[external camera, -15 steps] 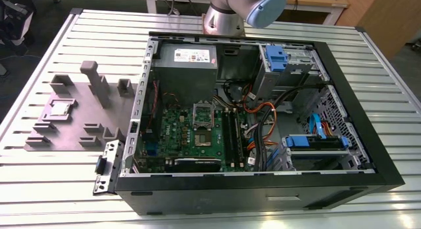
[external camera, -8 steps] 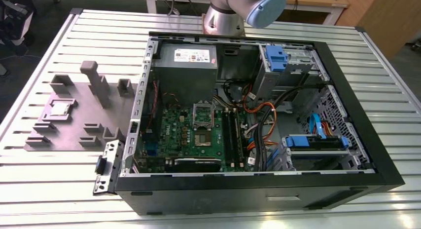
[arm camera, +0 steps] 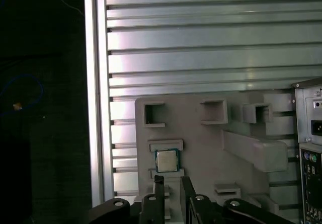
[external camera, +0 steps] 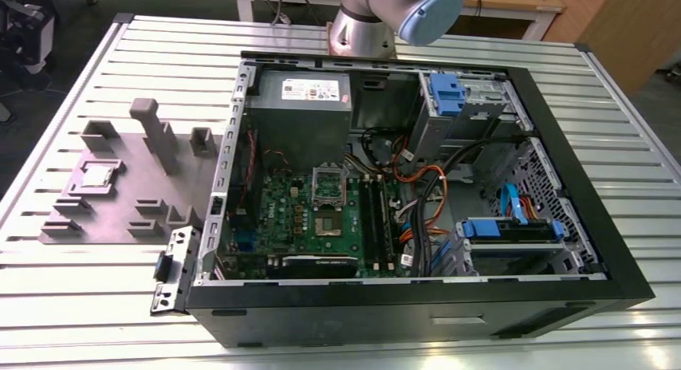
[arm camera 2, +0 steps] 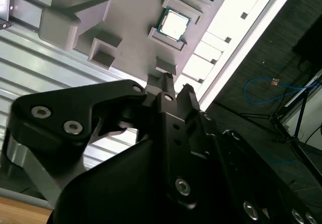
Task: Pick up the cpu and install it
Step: 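Pick up the cpu and move it towards the insertion slot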
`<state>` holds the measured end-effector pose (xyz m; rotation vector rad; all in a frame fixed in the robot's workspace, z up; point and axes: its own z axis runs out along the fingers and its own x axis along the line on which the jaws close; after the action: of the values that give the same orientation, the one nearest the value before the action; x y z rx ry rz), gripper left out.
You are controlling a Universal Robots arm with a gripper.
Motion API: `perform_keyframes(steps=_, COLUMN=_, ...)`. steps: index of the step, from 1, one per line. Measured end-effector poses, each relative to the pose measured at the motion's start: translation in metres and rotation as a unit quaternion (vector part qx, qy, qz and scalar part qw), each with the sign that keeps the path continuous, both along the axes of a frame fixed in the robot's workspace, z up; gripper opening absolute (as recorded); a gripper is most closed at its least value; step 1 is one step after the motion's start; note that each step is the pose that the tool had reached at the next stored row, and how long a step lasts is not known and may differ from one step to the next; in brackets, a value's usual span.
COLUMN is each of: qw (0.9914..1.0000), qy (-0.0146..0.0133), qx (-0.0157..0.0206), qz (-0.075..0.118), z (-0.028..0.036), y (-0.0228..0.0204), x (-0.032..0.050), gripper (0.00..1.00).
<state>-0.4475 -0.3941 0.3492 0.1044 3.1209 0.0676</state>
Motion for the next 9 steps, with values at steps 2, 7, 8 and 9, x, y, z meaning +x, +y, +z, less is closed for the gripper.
perform_keyframes(steps=2, qw=1.0, qy=0.0, qx=0.0, qz=0.0, z=0.0, y=0.0, x=0.0, gripper=0.29)
perform_keyframes(steps=7, qw=1.0, qy=0.0001, qx=0.0, qz=0.0, z=-0.0007, y=0.0, x=0.0, gripper=0.53)
perform_keyframes(steps=8, qw=1.0, qy=0.0002, qx=0.0, qz=0.002, z=-0.0017, y=0.0, x=-0.0001, gripper=0.53)
perform_keyframes(steps=9, qw=0.99999, qy=0.0005, qx=0.0, qz=0.005, z=-0.0027, y=0.0, x=-0.0003, gripper=0.59)
